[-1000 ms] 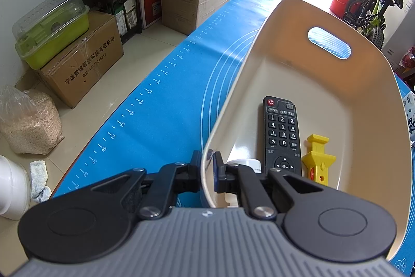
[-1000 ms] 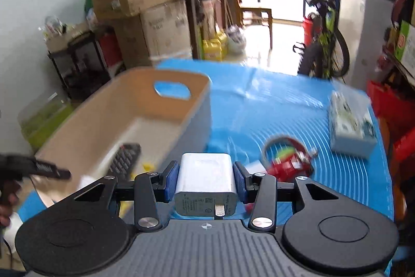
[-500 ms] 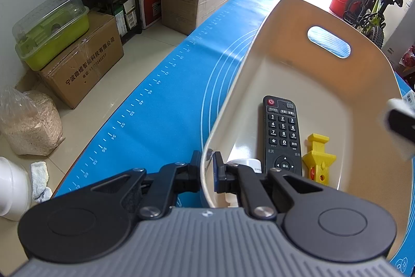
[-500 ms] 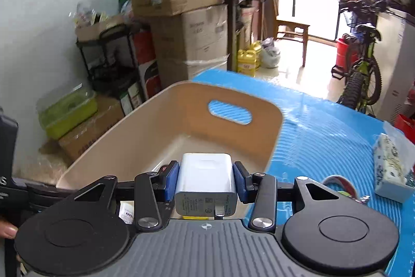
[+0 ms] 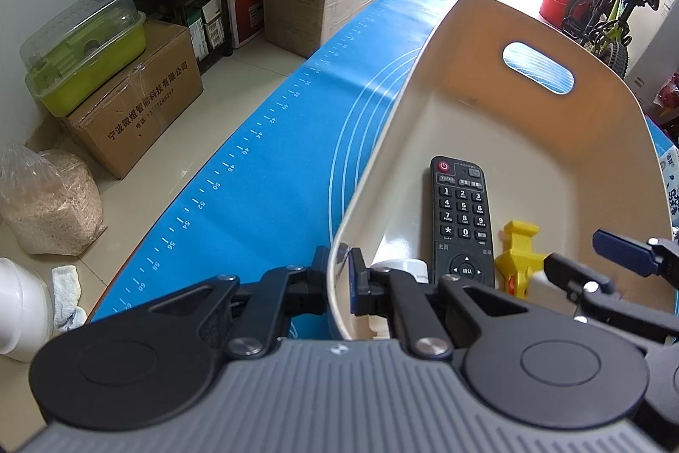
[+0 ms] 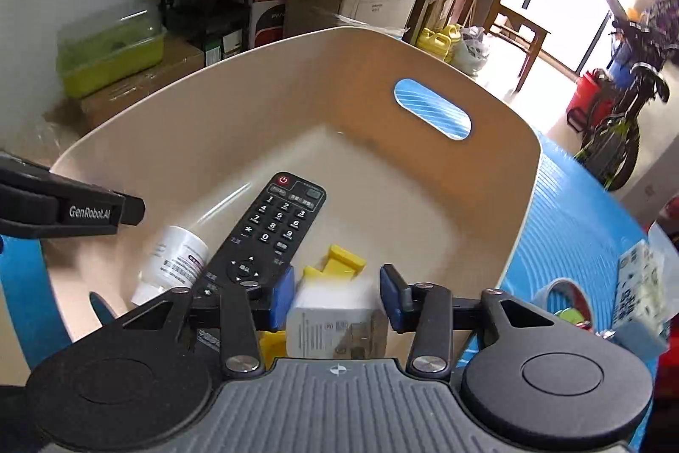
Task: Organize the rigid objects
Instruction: 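Carry the white charger into the basket and open the right tool, then move the right tool to the red toy figure and grasp it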
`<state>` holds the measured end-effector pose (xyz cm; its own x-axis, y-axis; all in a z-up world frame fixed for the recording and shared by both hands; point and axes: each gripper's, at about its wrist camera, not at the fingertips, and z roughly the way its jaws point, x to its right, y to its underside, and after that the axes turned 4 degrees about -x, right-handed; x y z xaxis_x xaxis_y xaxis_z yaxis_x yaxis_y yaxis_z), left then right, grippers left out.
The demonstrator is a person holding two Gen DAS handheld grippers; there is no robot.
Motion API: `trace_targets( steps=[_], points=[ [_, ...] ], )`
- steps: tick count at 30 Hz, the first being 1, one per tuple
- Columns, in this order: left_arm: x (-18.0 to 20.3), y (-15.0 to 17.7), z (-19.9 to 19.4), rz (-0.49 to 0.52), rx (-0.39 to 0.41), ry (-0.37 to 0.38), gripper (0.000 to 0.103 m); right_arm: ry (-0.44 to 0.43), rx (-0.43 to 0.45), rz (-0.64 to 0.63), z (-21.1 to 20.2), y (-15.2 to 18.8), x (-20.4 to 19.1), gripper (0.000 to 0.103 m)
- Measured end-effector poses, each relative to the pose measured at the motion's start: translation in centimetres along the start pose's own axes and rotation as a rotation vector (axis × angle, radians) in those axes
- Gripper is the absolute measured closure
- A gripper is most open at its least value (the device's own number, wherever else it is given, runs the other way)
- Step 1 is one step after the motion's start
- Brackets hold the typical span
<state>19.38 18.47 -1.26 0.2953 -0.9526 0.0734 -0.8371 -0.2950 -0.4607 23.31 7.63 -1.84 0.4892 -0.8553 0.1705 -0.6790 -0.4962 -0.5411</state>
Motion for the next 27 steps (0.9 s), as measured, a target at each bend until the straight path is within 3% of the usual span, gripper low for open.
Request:
trace_targets(
  steps=[2, 6, 10, 15, 22, 27],
  points=[
    [0.0, 0.0, 0.0, 0.003, 0.0, -0.002, 0.092, -0.013, 0.003, 0.007, -0.2, -0.2, 0.5, 0.062],
    [0.0, 0.0, 0.0, 0.0, 0.0, -0.002, 0.092, -0.034, 0.013, 0.017, -0.5, 0.0, 0.9, 0.059],
    [0.1, -0.1, 0.0, 0.0, 0.0, -0.001, 0.092, -0.057, 0.075, 0.071, -2.1, 0.4, 2.2, 0.042],
    [0.0, -0.1, 0.0, -0.002, 0.0, 0.002, 0.092, -0.074, 0.14, 0.218, -4.8, 1.0, 6.7, 0.039],
    [0.0, 0.0, 0.0, -0.004, -0.001, 0.005, 0.092, 0.069, 0.164, 0.405, -5.8, 2.8, 14.5, 0.031],
    [-0.1, 0.0, 0.0, -0.005, -0.002, 0.006, 0.092, 0.15, 0.104, 0.511, -3.8, 5.2, 19.2, 0.028]
  ],
)
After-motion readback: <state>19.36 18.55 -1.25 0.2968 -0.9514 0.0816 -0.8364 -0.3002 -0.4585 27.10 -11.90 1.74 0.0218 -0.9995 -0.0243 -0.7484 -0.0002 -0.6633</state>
